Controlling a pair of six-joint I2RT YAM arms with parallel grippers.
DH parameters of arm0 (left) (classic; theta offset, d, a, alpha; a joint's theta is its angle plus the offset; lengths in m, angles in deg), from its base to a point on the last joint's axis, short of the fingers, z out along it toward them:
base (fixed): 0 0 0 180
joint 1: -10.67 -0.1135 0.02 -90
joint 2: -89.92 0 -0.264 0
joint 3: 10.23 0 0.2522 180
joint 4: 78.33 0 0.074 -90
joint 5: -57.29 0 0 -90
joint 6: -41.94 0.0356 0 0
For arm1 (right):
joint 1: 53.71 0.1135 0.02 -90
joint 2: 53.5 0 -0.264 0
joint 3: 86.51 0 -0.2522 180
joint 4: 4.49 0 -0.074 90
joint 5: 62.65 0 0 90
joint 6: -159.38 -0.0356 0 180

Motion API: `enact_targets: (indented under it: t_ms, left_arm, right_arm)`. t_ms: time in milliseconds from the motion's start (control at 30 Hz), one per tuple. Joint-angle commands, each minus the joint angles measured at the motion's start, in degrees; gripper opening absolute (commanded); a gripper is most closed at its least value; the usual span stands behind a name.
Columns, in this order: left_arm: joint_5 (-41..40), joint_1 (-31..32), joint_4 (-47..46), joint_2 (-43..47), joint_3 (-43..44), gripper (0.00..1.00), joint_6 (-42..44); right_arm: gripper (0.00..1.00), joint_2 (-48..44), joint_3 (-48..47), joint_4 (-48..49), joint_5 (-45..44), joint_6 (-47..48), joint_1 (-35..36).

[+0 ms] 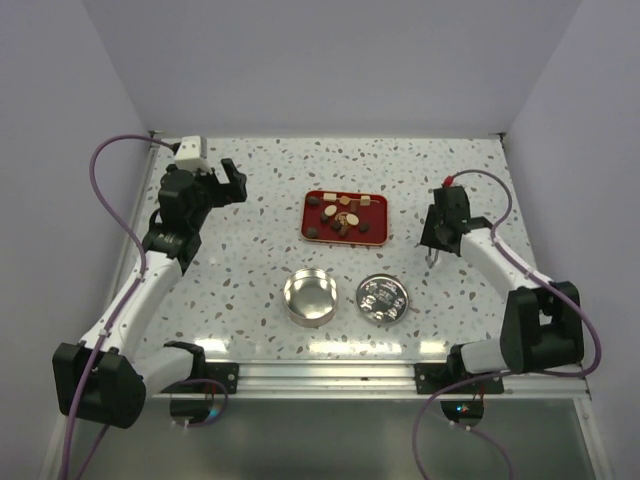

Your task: Pack the chocolate

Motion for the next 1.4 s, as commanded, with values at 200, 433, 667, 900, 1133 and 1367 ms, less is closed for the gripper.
enact_targets:
  t_ms: [200,433,667,900,1133,1367]
  left_arm:
    - [-0.7,-0.3,-1.5,1.4,0.3,1.00,-0.3]
    - [-0.7,-0.3,-1.6,1.5,0.3,1.00,-0.3]
    - [-0.7,-0.3,-1.5,1.6,0.1,1.00,-0.3]
    - [-0.7,-0.3,-1.5,1.5,0.0,1.00,-0.3]
    - [-0.7,-0.3,-1.4,1.1,0.2,1.00,-0.3]
    - [-0.5,-0.3,-1.3,0.9,0.4,1.00,-0.4]
  right_arm:
    - [0.42,-6.9,-6.3,-7.0,3.5,2.9,0.1]
    - [0.41,-10.7,-9.6,-9.9,5.1,3.6,0.1]
    - [0.39,-14.1,-12.8,-8.9,15.4,5.4,0.1]
    - [0.39,-13.0,-13.6,-6.7,26.9,5.7,1.7]
    - [0.38,-12.0,-12.0,-6.1,30.5,6.1,6.6]
    - [0.38,-10.3,-10.7,-8.8,26.3,7.3,10.8]
